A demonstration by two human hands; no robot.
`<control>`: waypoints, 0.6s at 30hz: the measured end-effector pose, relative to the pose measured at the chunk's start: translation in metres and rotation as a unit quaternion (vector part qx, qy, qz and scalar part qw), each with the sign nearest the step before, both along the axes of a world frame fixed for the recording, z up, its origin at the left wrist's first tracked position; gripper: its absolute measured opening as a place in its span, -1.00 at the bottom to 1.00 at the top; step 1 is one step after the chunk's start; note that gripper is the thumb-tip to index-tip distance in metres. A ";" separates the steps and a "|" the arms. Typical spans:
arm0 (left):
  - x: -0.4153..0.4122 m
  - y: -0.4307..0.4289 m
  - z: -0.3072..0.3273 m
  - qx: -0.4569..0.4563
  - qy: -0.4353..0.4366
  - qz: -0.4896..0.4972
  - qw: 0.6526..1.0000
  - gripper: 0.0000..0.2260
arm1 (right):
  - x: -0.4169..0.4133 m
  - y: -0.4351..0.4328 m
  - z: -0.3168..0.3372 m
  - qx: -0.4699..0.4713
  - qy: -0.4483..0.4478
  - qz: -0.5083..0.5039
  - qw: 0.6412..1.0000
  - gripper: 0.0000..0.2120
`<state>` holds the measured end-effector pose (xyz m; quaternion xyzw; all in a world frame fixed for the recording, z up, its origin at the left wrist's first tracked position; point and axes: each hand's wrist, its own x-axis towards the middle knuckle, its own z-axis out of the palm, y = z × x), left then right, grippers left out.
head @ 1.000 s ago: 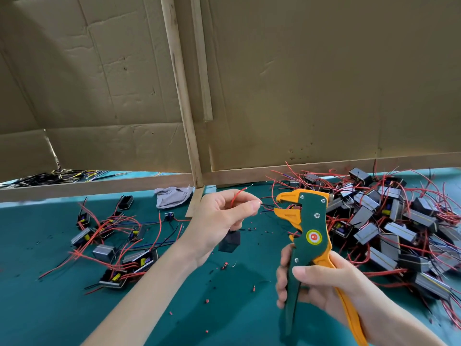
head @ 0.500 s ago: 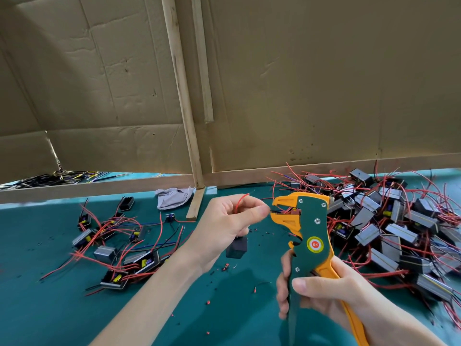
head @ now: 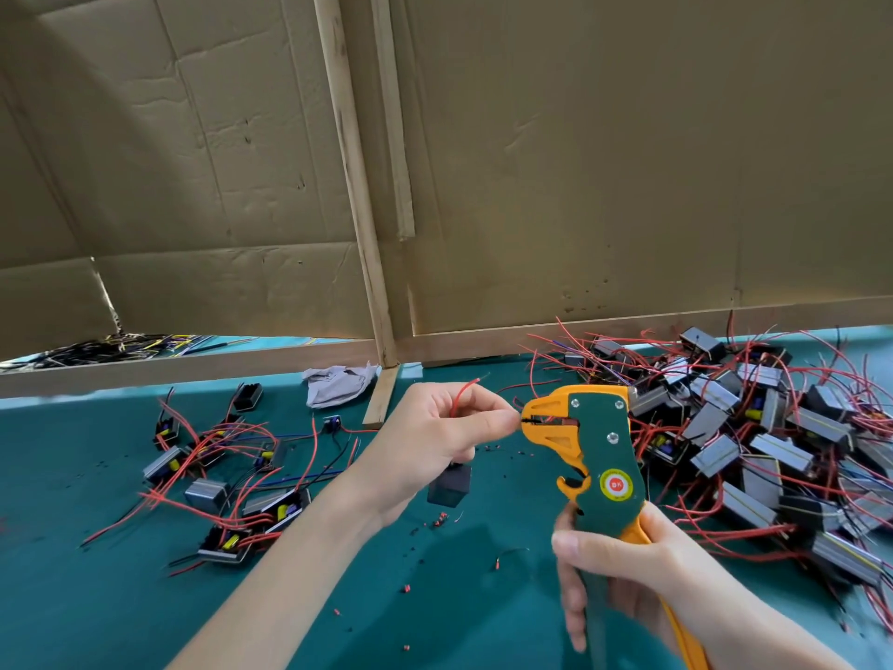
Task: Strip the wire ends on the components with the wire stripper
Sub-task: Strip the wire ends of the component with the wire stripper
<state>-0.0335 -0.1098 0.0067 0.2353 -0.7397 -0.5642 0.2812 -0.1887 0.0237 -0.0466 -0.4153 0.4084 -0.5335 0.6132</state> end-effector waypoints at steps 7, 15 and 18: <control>0.002 -0.007 -0.002 0.190 0.076 -0.118 0.972 -0.84 | 0.006 -0.001 -0.005 0.014 0.046 -0.091 0.995 -0.52; -0.005 -0.011 -0.016 0.030 0.022 0.020 0.999 -0.72 | 0.003 -0.010 -0.004 0.020 -0.097 -0.074 0.992 -0.71; -0.003 -0.015 -0.018 -0.004 -0.003 0.078 0.997 -0.70 | -0.001 -0.011 -0.002 0.022 -0.100 -0.087 0.991 -0.72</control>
